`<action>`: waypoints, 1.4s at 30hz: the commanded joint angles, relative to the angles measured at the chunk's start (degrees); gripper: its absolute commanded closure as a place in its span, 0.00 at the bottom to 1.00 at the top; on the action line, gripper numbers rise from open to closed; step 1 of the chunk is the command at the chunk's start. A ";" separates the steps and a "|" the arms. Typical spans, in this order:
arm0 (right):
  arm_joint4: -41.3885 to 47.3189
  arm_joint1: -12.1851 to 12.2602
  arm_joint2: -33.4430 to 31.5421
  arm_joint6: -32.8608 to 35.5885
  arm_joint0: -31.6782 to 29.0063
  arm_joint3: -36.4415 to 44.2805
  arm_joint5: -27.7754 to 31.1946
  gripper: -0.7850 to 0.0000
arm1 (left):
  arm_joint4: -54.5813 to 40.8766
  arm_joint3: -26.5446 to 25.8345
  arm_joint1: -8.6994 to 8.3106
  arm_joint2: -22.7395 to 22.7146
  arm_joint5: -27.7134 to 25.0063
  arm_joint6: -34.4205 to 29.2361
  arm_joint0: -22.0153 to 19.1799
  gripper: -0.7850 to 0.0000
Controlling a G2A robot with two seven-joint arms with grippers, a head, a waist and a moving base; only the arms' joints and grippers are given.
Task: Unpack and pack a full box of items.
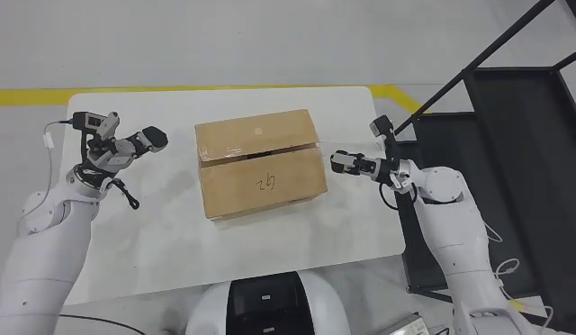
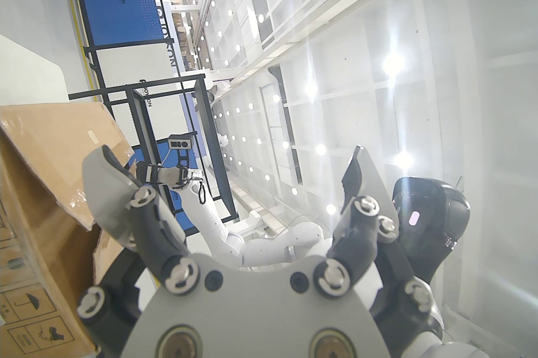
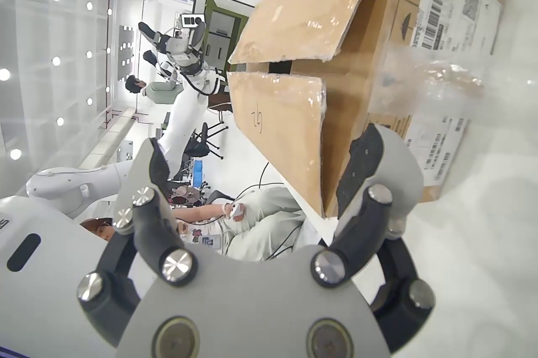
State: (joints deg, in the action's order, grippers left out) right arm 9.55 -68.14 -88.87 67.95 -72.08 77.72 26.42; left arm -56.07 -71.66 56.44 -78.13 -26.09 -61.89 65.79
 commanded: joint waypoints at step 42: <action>13.12 3.78 10.26 13.54 0.26 11.86 -3.60 0.00 | 0.00 0.00 0.00 0.00 0.00 0.00 0.00 0.00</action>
State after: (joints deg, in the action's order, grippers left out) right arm 23.35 -64.93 -79.71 80.38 -71.17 87.30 23.92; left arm -56.07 -71.66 56.44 -78.13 -26.09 -61.89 65.79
